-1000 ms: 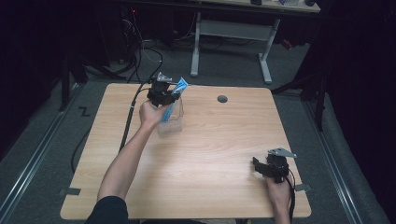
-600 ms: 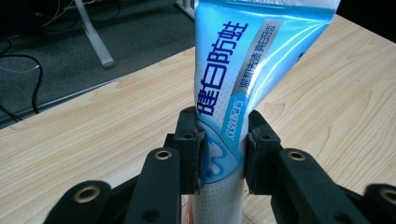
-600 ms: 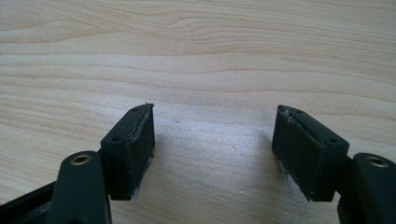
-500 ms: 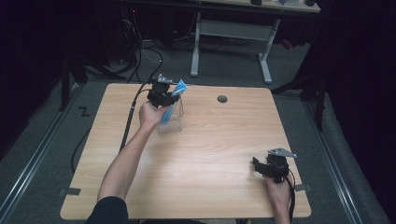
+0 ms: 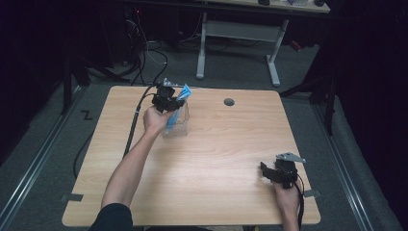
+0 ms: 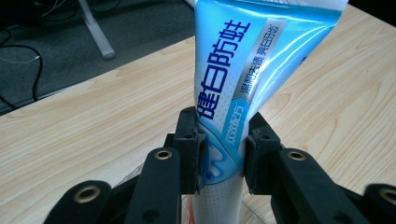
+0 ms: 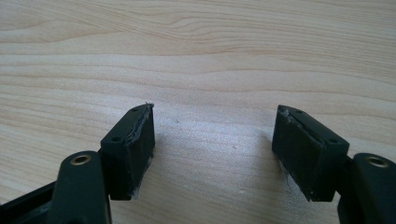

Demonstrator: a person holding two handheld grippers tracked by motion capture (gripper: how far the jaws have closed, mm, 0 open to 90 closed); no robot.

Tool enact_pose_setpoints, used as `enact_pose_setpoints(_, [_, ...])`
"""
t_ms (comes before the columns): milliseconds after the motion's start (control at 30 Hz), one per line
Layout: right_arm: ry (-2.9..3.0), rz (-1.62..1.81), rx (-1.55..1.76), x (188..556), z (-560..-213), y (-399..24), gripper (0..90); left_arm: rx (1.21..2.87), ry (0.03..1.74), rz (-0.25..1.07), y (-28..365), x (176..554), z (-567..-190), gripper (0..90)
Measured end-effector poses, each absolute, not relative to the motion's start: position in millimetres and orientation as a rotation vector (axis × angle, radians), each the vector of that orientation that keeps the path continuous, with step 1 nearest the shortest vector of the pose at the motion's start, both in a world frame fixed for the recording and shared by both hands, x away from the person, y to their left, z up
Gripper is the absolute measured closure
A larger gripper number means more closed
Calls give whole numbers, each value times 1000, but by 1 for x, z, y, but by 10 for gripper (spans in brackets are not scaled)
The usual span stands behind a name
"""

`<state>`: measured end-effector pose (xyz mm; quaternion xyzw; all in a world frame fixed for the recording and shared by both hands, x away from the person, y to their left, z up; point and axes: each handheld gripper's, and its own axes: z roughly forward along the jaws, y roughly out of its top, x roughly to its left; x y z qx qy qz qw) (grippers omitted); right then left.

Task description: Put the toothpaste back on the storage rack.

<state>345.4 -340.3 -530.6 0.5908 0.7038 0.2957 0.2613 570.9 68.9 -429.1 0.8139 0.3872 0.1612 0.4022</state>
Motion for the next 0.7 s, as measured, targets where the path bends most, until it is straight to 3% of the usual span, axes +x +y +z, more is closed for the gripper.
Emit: enact_pose_setpoints(700, [1905,800,1600,345,-531,-340,301,2061,1005,374,69,572,-431,683])
